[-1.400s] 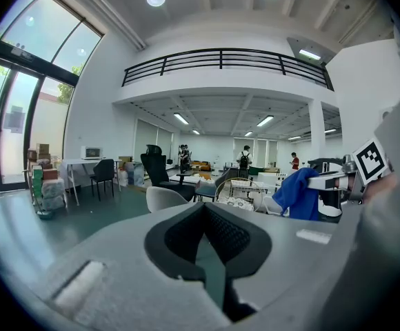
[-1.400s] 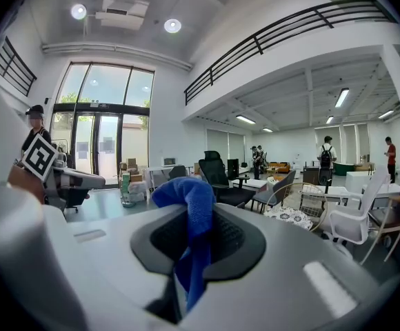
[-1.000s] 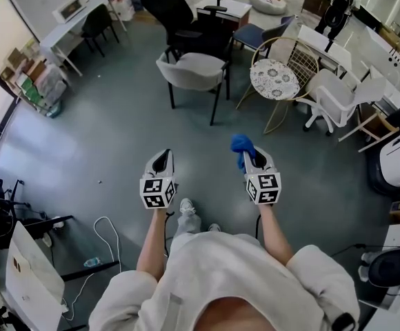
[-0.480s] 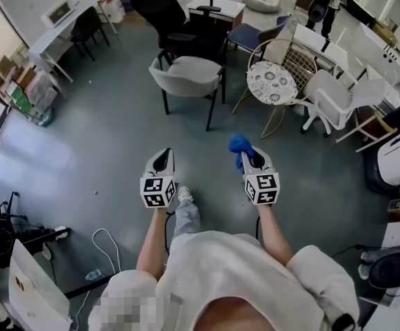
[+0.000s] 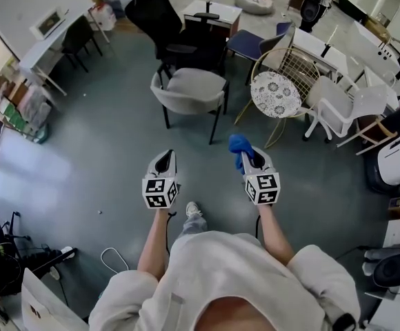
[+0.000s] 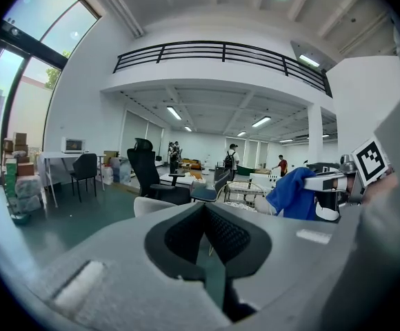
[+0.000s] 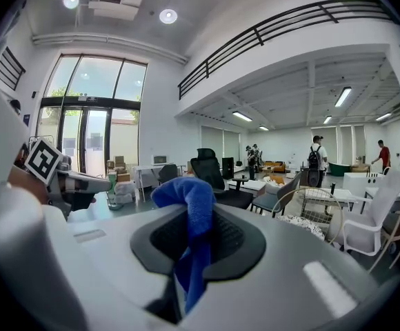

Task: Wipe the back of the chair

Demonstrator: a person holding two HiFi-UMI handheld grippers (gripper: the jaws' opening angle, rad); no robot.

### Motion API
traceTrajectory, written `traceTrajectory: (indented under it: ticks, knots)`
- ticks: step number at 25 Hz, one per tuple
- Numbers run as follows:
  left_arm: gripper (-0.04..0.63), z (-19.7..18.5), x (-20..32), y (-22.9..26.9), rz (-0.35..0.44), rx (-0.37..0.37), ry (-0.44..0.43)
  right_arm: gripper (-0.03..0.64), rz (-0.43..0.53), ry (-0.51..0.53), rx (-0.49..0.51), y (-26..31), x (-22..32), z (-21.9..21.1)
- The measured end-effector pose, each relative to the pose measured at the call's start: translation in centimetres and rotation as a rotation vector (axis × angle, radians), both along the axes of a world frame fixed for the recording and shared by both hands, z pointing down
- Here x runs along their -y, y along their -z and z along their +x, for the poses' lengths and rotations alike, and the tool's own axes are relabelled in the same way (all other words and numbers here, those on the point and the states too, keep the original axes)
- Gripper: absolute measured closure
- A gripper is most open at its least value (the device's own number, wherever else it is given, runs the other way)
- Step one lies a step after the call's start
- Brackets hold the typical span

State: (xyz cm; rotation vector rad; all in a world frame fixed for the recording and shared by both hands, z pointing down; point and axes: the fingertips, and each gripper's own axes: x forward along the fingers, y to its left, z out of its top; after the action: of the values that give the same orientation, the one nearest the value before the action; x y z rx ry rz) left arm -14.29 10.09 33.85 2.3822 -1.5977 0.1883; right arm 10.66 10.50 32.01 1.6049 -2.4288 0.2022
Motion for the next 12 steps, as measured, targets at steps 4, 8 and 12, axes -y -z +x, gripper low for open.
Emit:
traceTrajectory:
  ticks: [4, 8, 12]
  knots:
    - [0.591, -2.4, 4.1, 0.5, 0.014, 0.001, -0.015, 0.571, 0.012, -0.014, -0.008, 0.6, 3.8, -2.3]
    - [0.591, -4.2, 7.5, 0.9, 0.021, -0.006, -0.032, 0.571, 0.024, -0.024, -0.017, 1.4, 6.9, -4.4]
    - [0.591, -5.0, 10.5, 1.0, 0.033, -0.019, -0.052, 0.571, 0.036, -0.034, -0.03, 1.8, 9.4, -5.6]
